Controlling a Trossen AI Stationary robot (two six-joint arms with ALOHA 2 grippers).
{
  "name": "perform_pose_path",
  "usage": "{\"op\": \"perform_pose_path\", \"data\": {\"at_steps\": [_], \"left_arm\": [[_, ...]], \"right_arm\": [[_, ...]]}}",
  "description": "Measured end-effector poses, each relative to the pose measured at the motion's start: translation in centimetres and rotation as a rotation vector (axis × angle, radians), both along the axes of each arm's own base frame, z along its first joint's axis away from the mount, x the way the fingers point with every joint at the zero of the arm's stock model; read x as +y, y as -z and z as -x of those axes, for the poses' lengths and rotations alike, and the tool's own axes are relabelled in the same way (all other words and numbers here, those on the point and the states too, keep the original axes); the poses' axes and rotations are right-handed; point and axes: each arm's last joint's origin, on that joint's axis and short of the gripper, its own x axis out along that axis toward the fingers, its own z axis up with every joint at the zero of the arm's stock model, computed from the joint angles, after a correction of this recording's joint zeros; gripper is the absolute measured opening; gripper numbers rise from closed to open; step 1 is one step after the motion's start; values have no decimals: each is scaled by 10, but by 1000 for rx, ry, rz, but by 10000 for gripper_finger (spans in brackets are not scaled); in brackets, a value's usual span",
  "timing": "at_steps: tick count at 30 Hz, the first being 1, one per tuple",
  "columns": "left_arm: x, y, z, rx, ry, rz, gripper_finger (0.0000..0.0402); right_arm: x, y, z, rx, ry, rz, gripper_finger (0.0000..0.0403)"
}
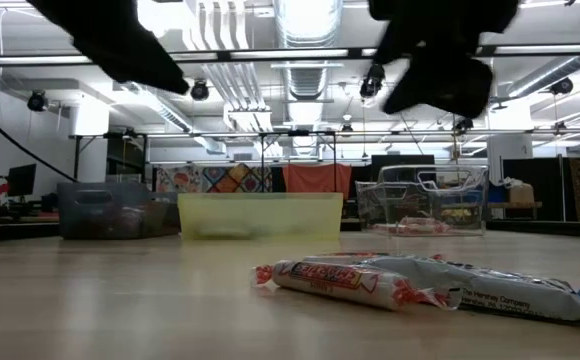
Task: Sort candy
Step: Put the orange candy into the transparent bin
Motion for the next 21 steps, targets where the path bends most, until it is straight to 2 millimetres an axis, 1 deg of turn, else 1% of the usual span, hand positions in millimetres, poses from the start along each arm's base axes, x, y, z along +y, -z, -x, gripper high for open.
{"op": "perform_pose_path", "data": {"at_steps": [4, 6, 8, 11, 14, 18, 21], "left_arm": [[-27, 2, 10, -35, 10, -42, 143], [-37, 2, 12, -52, 18, -63, 143], [-45, 3, 14, -70, 27, -73, 143], [-50, 5, 14, -81, 39, -73, 143], [-52, 6, 14, -78, 45, -75, 143], [-54, 9, 13, -67, 48, -84, 143], [-54, 11, 12, -61, 51, -90, 143]], "right_arm": [[9, 7, 8, 77, 61, -36, 182], [14, 15, 7, 99, 66, -40, 182], [20, 25, 6, 116, 33, -15, 182], [30, 43, 5, 144, -105, 109, 182], [37, 54, 1, 138, -193, 212, 182], [42, 59, -8, 106, -225, 342, 182], [43, 60, -13, 85, -247, 398, 181]]}}
